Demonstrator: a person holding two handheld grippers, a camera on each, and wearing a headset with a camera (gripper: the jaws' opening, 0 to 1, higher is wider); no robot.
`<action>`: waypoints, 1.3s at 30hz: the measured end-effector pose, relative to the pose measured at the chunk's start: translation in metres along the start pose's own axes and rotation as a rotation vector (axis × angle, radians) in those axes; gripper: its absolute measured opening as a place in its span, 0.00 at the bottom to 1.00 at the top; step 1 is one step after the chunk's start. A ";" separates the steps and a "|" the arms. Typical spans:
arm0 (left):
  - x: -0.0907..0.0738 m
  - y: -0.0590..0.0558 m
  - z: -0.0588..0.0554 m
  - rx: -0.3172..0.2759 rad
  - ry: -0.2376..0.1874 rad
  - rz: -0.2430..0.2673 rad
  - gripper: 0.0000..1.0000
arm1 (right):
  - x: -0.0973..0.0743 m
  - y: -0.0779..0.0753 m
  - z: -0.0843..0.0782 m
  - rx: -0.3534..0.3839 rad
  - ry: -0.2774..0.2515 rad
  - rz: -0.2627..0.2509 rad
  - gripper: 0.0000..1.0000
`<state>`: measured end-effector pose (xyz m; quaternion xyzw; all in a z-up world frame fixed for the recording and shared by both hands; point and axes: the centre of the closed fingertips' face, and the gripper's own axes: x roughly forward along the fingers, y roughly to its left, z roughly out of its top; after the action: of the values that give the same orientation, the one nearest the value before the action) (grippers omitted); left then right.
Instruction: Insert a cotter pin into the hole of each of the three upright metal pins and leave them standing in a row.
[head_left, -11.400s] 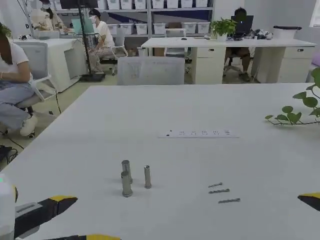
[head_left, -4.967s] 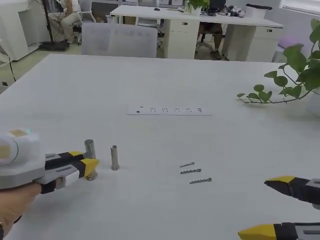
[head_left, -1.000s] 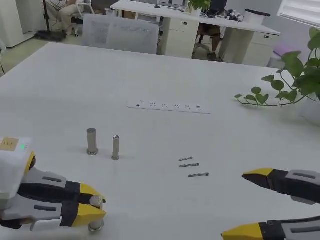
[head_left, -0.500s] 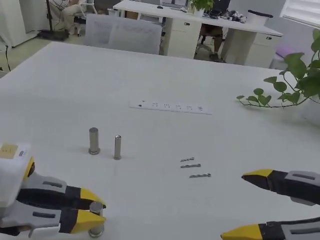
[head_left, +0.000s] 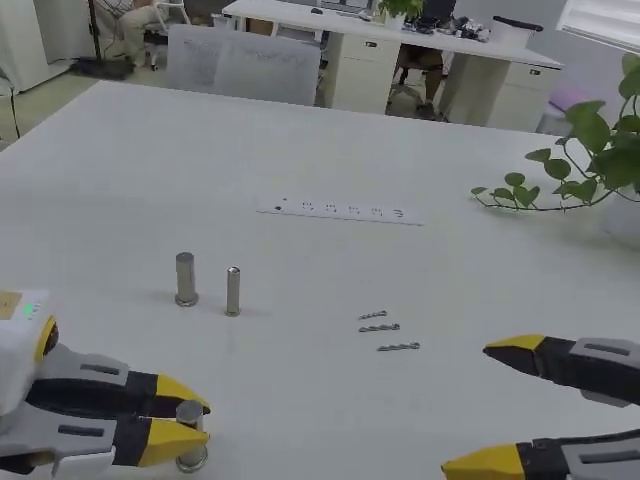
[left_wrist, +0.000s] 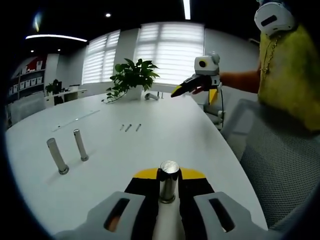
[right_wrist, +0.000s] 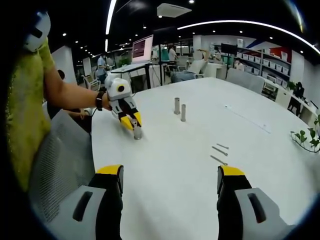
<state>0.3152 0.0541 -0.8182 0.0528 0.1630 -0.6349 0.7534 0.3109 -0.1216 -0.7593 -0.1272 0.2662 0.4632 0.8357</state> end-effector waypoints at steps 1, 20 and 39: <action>0.000 0.000 0.000 0.001 0.000 -0.002 0.12 | 0.000 0.000 0.000 0.000 0.001 0.000 0.78; -0.001 0.003 -0.001 -0.039 0.031 -0.021 0.13 | 0.000 0.001 0.000 0.004 -0.011 -0.002 0.78; -0.006 0.007 0.011 -0.067 -0.025 -0.018 0.21 | -0.001 0.000 0.001 -0.001 -0.011 -0.006 0.78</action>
<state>0.3229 0.0585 -0.8071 0.0179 0.1751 -0.6365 0.7510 0.3105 -0.1215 -0.7577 -0.1258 0.2610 0.4613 0.8386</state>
